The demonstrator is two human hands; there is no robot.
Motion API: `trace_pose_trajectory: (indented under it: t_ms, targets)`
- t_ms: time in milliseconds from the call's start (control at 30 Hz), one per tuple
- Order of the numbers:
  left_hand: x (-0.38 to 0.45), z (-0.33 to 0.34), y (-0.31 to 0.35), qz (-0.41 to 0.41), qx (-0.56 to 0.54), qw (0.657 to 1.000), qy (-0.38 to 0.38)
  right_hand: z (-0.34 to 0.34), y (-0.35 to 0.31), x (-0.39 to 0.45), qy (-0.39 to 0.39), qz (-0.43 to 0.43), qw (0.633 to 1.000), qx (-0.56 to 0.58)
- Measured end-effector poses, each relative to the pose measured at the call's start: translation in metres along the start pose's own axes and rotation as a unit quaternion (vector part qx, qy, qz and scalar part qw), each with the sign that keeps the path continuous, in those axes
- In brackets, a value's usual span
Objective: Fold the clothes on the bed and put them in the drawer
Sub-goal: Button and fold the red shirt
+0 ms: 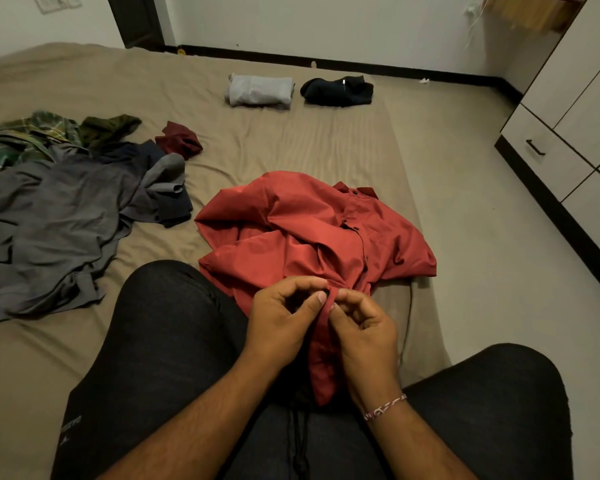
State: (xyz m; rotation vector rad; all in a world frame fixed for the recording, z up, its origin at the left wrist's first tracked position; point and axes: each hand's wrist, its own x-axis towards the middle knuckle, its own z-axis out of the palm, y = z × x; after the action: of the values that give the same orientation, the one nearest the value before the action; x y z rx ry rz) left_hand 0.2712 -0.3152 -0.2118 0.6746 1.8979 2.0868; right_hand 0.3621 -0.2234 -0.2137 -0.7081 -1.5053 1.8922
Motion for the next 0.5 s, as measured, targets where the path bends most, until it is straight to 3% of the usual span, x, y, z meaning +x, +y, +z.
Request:
trace_pose_trajectory:
  t_ms: [267,500]
  targets:
    - [0.0015,-0.0002,0.0012,-0.064,-0.075,0.995,0.003,-0.0017,-0.0004,0.0026,-0.013,-0.089,0.992,-0.084]
    - [0.0013,-0.0026,-0.0051,-0.021,0.007,1.000,-0.016,-0.0048,-0.0003,0.0068,0.010,-0.216,0.949,-0.229]
